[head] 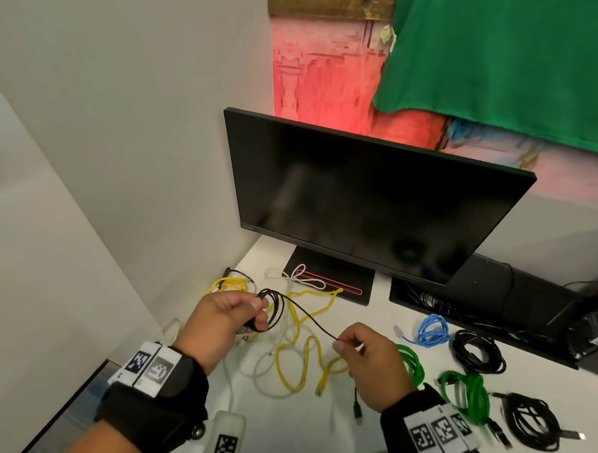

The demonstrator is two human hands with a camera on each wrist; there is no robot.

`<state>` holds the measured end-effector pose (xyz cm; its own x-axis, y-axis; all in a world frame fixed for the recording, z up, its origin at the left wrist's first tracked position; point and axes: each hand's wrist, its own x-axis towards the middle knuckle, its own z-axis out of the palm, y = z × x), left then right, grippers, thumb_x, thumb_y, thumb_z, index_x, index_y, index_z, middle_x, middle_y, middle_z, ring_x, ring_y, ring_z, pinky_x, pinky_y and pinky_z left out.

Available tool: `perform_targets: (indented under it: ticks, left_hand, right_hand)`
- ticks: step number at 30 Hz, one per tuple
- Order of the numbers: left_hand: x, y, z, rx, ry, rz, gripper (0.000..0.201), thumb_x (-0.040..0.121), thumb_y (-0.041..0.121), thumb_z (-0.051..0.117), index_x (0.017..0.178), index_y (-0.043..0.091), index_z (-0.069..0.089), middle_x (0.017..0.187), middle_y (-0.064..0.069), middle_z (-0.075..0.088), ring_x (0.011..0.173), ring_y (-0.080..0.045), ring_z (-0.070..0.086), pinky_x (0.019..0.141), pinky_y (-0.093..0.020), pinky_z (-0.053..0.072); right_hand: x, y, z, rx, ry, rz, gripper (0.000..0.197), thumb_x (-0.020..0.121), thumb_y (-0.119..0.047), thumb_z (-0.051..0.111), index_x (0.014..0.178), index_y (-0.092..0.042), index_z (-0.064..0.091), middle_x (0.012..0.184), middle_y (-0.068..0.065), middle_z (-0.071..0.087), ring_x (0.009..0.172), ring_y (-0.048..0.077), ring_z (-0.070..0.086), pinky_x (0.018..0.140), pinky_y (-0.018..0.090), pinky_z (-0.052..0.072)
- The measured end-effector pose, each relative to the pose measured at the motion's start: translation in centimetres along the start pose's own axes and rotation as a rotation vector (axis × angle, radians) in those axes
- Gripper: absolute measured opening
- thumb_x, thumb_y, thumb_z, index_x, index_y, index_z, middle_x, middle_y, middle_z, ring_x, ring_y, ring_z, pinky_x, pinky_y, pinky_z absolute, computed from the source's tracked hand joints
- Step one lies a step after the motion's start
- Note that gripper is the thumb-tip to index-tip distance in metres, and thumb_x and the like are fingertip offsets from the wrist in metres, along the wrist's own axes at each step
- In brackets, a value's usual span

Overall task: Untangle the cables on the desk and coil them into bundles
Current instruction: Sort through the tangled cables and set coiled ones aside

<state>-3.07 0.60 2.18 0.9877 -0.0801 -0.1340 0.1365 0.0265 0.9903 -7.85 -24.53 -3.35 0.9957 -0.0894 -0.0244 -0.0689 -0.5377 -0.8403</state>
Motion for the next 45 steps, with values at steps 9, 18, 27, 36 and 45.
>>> perform_targets:
  ticks: [9,18,27,36,45]
  left_hand:
    - [-2.2,-1.1,3.3,0.239,-0.269,0.046,0.015,0.088,0.013,0.067,0.075,0.01,0.075,0.073,-0.011,0.073,0.068,-0.014,0.065,0.07,-0.025,0.053]
    - [-2.7,0.0,1.7,0.362,-0.478,0.047,0.024,0.092,0.022,0.054,0.089,0.012,0.075,0.076,-0.009,0.071,0.073,-0.012,0.06,0.074,-0.023,0.048]
    - [-1.7,-0.4,0.5,0.701,-0.359,0.065,0.027,0.092,0.017,0.061,0.068,0.027,0.068,0.064,0.008,0.065,0.065,-0.005,0.058,0.076,-0.036,0.05]
    - [-2.3,-1.3,1.4,0.784,-0.396,0.09,0.016,0.092,0.027,0.063,0.078,0.032,0.069,0.096,0.01,0.06,0.086,0.0,0.057,0.081,-0.016,0.044]
    - [-3.0,-0.4,2.4,0.635,-0.333,0.145,0.025,0.096,0.012,0.054,0.083,0.028,0.069,0.07,0.005,0.064,0.066,-0.003,0.063,0.069,-0.018,0.049]
  right_hand:
    - [-1.6,-4.8,3.2,-0.22,-0.574,-0.273,0.021,0.095,-0.031,0.051,0.083,-0.02,0.064,0.084,-0.003,0.072,0.081,0.009,0.063,0.077,0.025,0.048]
    - [-0.4,-5.7,1.5,0.12,-0.407,-0.21,0.019,0.089,-0.029,0.062,0.072,-0.038,0.065,0.068,-0.012,0.067,0.066,0.003,0.059,0.07,0.028,0.05]
    - [0.6,-5.7,-1.7,-0.009,-0.491,-0.047,0.015,0.079,-0.032,0.079,0.071,-0.024,0.069,0.058,-0.01,0.063,0.05,0.003,0.057,0.053,0.02,0.047]
    - [1.2,-6.3,-1.9,-0.808,-0.316,-0.3,0.022,0.101,-0.032,0.049,0.107,-0.025,0.068,0.1,-0.001,0.06,0.092,0.023,0.057,0.072,0.029,0.037]
    - [0.8,-5.8,0.1,0.191,-0.193,-0.136,0.033,0.101,-0.012,0.049,0.083,-0.034,0.067,0.083,-0.005,0.072,0.079,0.008,0.069,0.061,0.016,0.048]
